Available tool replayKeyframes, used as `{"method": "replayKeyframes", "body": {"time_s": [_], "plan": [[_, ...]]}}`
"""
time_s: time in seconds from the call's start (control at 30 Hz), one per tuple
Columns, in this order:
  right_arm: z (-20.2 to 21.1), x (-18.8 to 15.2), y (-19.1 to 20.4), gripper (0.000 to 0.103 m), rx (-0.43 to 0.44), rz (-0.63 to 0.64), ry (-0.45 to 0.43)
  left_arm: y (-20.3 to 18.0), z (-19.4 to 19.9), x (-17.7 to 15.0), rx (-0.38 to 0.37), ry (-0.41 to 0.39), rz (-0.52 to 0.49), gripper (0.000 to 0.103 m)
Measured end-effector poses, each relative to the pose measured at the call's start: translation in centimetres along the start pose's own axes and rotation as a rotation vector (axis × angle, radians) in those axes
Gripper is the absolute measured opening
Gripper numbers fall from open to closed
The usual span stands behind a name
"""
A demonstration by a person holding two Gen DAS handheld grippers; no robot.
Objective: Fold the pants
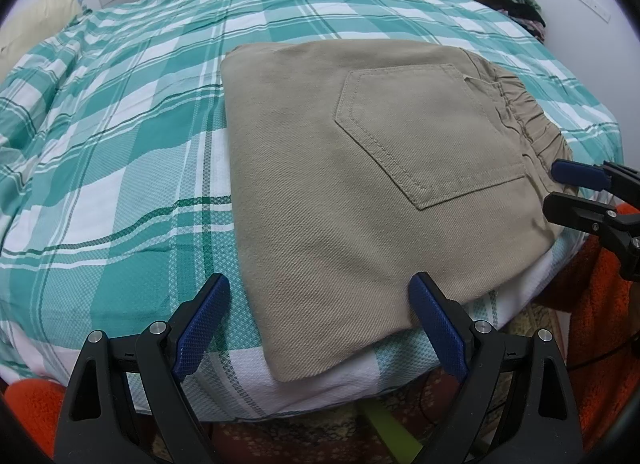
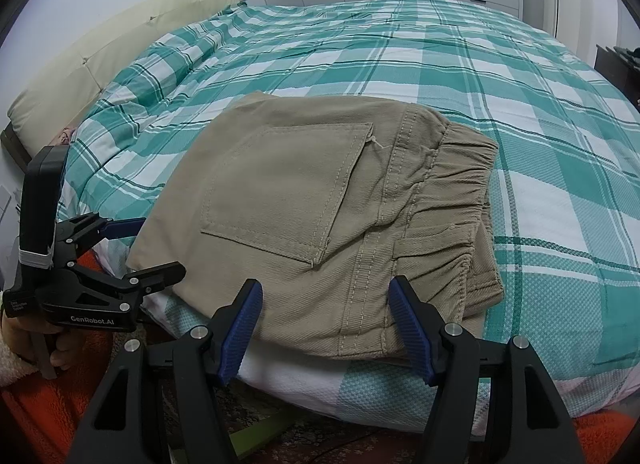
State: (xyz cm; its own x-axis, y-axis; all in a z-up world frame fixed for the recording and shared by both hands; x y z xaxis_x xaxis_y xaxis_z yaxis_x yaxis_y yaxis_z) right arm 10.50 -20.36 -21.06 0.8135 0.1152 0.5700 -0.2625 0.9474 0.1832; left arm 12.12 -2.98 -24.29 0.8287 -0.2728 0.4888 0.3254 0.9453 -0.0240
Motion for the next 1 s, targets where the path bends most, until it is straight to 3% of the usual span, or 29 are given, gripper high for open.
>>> {"method": "replayKeyframes", "body": {"time_s": [0.83,0.9,1.0], "plan": [[-0.1,0.0,0.1,0.070,-0.002,0.017,0.001,0.1,0.0,0.0,-0.004,0.003,0.007,0.093],[-0.1,0.0,0.1,0.070,0.000,0.015,-0.001,0.4,0.1,0.1,-0.027,0.018,0.019,0.092],[1.0,0.8,-0.3,0.069,0.062,-0.041,-0.027,1.7,1.6,0.9,-0.137,0.027,0.097,0.092]]}}
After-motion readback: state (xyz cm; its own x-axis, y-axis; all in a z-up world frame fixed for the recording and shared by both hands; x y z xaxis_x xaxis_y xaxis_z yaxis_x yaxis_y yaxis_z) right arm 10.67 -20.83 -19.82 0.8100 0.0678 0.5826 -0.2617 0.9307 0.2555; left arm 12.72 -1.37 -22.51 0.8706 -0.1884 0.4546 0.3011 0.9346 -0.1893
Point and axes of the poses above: each gripper's, at about its wrist camera, not at the fingertips, and z roughly against the way its jaws point, y to its left, x to its top, the point moved 9 cm from there along -z, roughly the way its jaws point, and after that the axes turned 2 degrees about z, right-handed, at the moved point
